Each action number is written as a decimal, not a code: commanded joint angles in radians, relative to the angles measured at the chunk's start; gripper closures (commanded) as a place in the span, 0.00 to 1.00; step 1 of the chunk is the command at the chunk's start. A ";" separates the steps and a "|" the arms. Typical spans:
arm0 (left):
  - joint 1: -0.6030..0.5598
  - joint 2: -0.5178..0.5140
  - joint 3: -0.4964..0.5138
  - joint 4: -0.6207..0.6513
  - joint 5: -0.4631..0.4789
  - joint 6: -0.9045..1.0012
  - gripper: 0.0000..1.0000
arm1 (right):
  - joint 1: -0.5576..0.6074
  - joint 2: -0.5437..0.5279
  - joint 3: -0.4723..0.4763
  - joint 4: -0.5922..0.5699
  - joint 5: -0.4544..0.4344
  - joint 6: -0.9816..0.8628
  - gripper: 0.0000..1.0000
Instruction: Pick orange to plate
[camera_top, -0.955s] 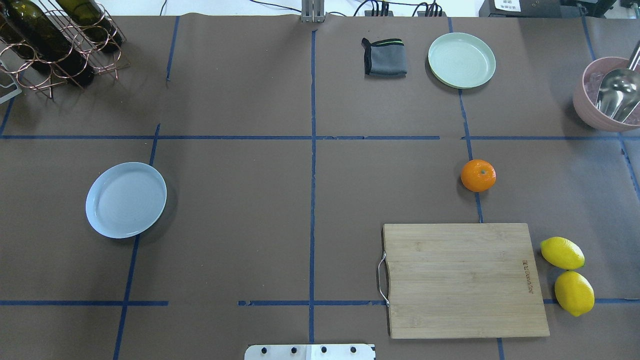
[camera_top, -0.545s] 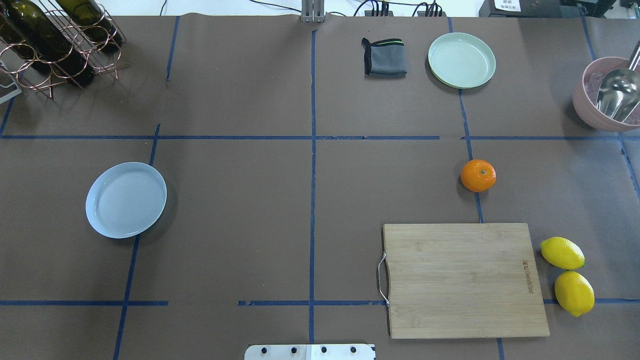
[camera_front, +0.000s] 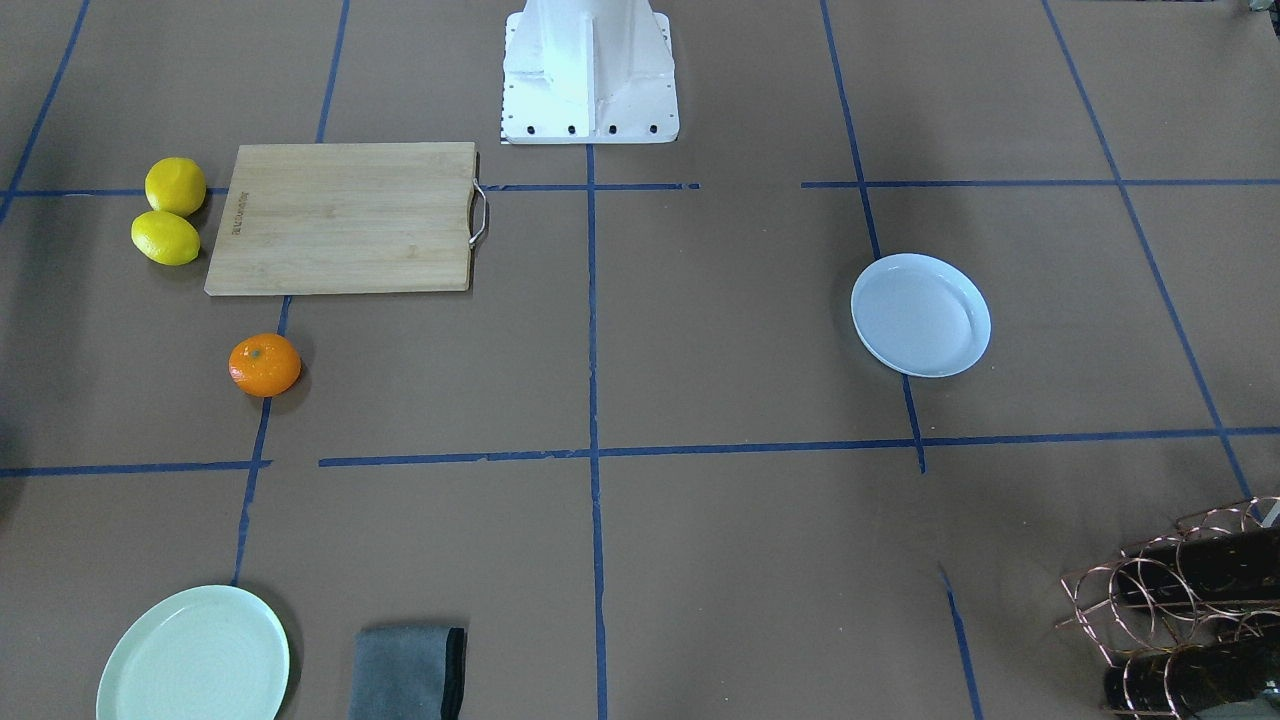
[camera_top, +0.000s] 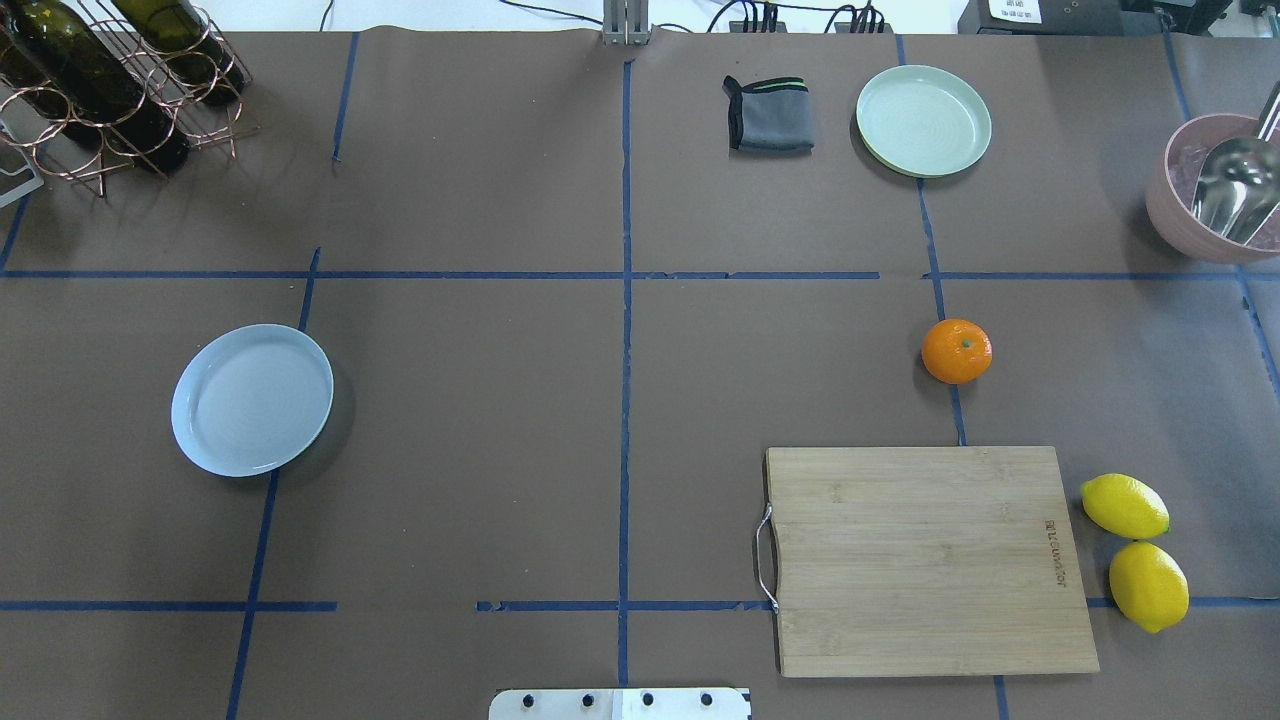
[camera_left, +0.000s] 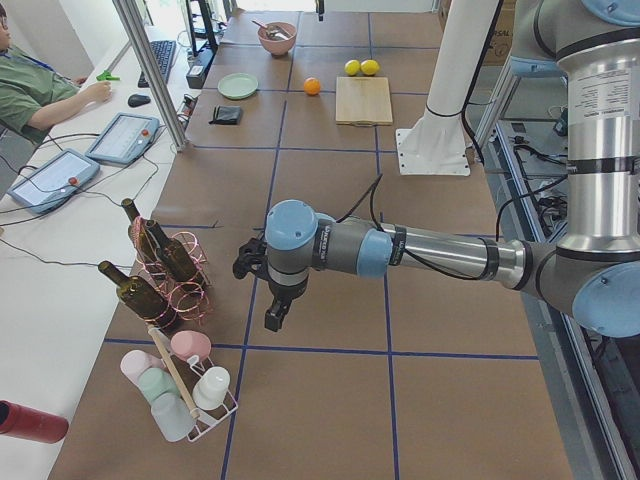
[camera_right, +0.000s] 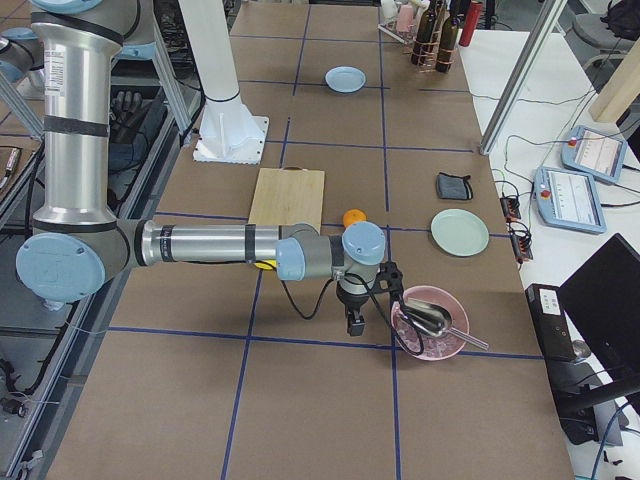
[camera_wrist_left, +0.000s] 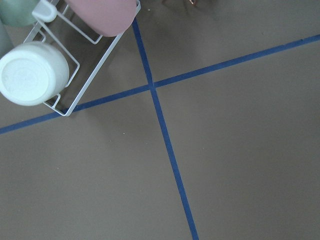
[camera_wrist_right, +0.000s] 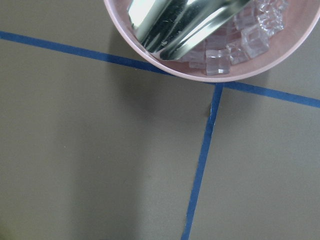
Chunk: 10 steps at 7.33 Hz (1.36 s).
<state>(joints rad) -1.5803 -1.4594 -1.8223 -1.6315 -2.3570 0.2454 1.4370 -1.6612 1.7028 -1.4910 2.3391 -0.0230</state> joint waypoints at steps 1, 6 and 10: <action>0.003 -0.024 0.020 -0.151 -0.008 -0.012 0.00 | 0.028 -0.011 0.021 0.002 0.000 -0.012 0.00; 0.011 0.028 0.005 -0.524 -0.137 -0.141 0.00 | 0.033 0.014 0.092 0.051 -0.006 0.027 0.00; 0.251 0.149 -0.002 -0.817 0.020 -0.664 0.00 | 0.031 -0.012 0.126 0.080 -0.006 0.032 0.00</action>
<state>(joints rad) -1.4307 -1.3509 -1.8236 -2.3341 -2.4276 -0.2281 1.4693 -1.6638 1.8284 -1.4195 2.3335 0.0095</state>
